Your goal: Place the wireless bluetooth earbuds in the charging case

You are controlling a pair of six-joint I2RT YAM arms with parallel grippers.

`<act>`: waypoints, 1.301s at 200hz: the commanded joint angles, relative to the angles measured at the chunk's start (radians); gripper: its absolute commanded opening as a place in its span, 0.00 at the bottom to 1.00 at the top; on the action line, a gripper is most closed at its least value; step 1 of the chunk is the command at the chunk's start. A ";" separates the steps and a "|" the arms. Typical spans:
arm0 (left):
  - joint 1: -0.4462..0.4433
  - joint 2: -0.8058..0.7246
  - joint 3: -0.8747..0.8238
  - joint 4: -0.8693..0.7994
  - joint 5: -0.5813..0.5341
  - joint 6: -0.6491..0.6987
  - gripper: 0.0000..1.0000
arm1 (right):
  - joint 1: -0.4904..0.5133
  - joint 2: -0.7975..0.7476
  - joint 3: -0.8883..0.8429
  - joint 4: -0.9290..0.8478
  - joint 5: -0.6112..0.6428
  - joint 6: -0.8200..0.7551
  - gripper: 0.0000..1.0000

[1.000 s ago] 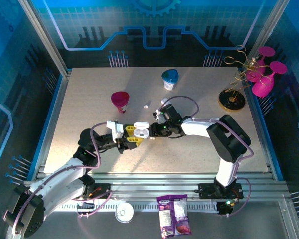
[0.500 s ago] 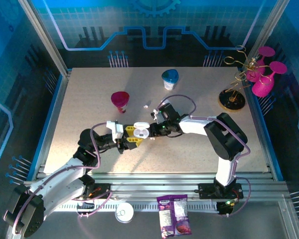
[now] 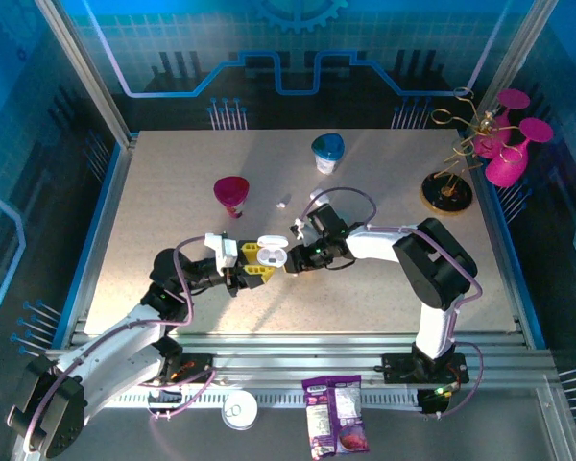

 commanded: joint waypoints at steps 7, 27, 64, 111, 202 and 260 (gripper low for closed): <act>0.005 0.001 0.005 0.024 0.003 0.004 0.25 | 0.015 -0.027 -0.014 -0.040 -0.027 -0.026 0.43; 0.003 0.000 0.008 0.025 0.004 0.004 0.25 | 0.020 -0.028 -0.015 -0.042 -0.035 -0.029 0.42; 0.005 0.001 0.009 0.025 0.005 0.004 0.25 | 0.030 -0.053 -0.023 -0.050 -0.041 -0.034 0.39; 0.004 0.003 0.009 0.029 0.008 0.003 0.25 | 0.036 -0.046 -0.025 -0.048 -0.041 -0.032 0.35; 0.003 -0.013 -0.001 0.023 0.002 0.004 0.25 | 0.053 0.005 0.031 -0.106 0.009 -0.040 0.34; 0.005 -0.021 -0.008 0.021 -0.001 0.004 0.25 | 0.056 0.019 0.050 -0.154 0.062 -0.028 0.30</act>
